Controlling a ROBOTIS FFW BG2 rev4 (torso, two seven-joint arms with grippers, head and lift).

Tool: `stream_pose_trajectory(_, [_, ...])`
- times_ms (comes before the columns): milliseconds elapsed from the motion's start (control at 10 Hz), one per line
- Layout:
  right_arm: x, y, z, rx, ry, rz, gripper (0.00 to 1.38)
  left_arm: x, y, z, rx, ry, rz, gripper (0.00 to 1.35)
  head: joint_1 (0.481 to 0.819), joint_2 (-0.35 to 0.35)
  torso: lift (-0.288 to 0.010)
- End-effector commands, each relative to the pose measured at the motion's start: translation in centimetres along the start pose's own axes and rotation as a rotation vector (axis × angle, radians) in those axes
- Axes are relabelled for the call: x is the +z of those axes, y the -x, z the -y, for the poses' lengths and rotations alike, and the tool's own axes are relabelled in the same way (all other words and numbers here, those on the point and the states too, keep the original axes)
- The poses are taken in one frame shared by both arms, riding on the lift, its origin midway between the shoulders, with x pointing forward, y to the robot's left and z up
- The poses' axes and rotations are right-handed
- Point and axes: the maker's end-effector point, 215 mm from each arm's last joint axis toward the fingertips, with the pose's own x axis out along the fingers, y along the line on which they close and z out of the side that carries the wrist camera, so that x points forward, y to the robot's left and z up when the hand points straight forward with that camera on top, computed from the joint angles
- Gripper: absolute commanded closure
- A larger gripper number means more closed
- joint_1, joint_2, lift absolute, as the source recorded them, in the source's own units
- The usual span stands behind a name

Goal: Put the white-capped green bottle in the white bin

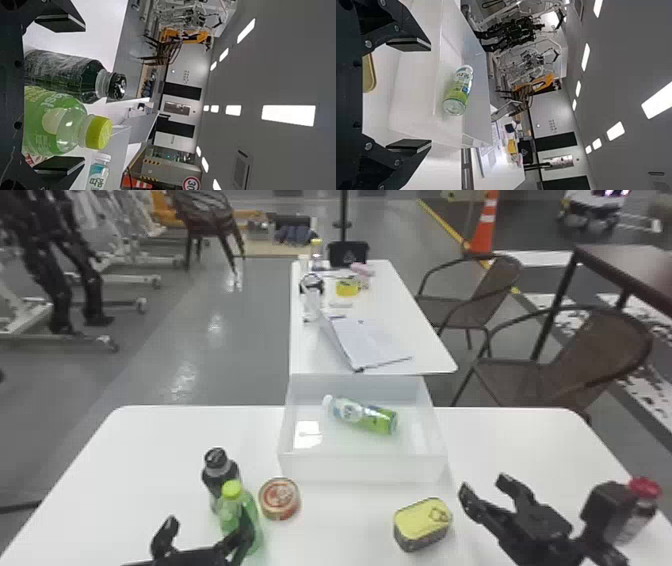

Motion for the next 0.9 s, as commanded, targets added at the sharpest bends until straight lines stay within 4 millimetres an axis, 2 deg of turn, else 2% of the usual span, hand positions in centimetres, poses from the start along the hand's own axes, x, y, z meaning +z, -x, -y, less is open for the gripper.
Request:
stream_pose_trajectory(0, [-1.1,2.9,-1.5,-0.036,-0.023,0.009,0.41,0.1,0.0,0.1,0.0,0.0,0.003,0.13,0.549,0.0,-0.1])
stream_pose_trajectory(100, [-1.6,4.1,-1.6,-0.079,-0.038,0.025,0.41,0.0,0.2,0.1,0.001,-0.007,0.002,0.13,0.549,0.0,-0.1])
stream_pose_trajectory(400, [-2.6,4.2,-1.4,-0.104,-0.026,0.006,0.41,0.1,0.0,0.7,-0.017,-0.015,0.003,0.13,0.549,0.0,-0.1])
stream_pose_trajectory(800, [-2.0,4.4,-1.3,-0.122,-0.011,0.02,0.4,0.1,0.2,0.7,-0.016,-0.027,0.004,0.13,0.549,0.0,-0.1])
